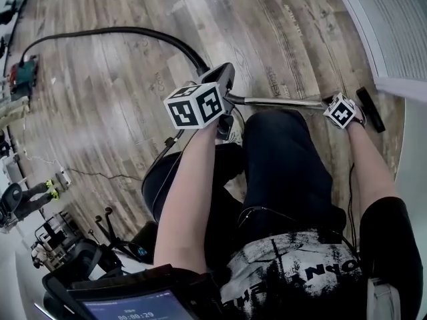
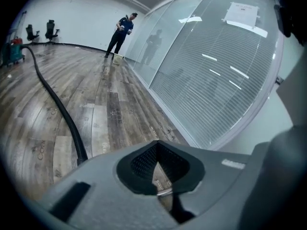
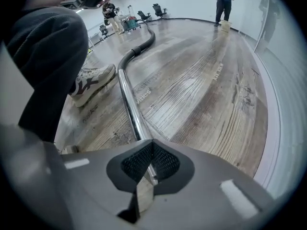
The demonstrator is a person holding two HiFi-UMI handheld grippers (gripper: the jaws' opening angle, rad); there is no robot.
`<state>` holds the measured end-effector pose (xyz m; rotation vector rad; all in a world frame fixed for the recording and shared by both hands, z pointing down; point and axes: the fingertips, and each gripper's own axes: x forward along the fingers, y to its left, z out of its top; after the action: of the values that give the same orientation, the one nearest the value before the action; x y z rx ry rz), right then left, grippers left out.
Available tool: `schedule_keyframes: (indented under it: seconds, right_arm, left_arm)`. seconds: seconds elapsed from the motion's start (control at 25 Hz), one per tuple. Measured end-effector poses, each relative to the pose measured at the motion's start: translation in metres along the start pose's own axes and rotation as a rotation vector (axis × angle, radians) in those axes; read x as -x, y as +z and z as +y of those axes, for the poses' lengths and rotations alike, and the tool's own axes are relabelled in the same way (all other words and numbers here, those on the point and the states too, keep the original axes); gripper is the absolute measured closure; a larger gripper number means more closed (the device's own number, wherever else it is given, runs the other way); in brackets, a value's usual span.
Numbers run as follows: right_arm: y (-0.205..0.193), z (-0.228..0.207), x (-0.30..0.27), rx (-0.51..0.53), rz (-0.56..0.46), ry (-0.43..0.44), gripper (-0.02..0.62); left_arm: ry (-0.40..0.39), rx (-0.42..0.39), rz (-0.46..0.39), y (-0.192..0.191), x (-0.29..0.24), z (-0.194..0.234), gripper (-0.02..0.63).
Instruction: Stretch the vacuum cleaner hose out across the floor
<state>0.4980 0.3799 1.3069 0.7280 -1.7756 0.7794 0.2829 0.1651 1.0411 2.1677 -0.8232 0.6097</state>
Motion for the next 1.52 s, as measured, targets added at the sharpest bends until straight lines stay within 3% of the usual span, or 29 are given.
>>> schedule_keyframes:
  seconds: [0.24, 0.36, 0.56, 0.8, 1.0, 1.16, 1.32, 1.52]
  right_arm:
    - [0.044, 0.006, 0.050, -0.089, 0.024, -0.005, 0.589]
    - [0.096, 0.032, 0.129, -0.120, -0.032, 0.020, 0.589]
    - [0.210, 0.061, 0.290, -0.176, -0.213, 0.054, 0.589]
    - [0.351, 0.110, 0.482, -0.169, -0.446, 0.095, 0.589]
    - [0.455, 0.118, 0.612, -0.132, -0.618, 0.096, 0.589]
    - [0.526, 0.126, 0.701, -0.072, -0.810, 0.073, 0.589]
    - [0.569, 0.138, 0.787, -0.022, -1.018, 0.046, 0.589]
    - [0.588, 0.147, 0.846, 0.071, -1.138, 0.011, 0.589]
  left_arm:
    - [0.013, -0.050, 0.054, 0.034, -0.003, 0.014, 0.606]
    - [-0.034, -0.046, 0.063, 0.065, 0.030, -0.010, 0.606]
    - [-0.068, -0.109, 0.043, 0.148, 0.128, -0.053, 0.606]
    - [-0.101, -0.096, -0.075, 0.246, 0.275, -0.085, 0.606]
    - [-0.180, -0.192, -0.205, 0.359, 0.359, -0.127, 0.606]
    - [-0.238, -0.298, -0.296, 0.424, 0.406, -0.158, 0.606]
    - [-0.270, -0.396, -0.388, 0.466, 0.444, -0.195, 0.606]
    - [-0.269, -0.505, -0.454, 0.504, 0.471, -0.234, 0.606]
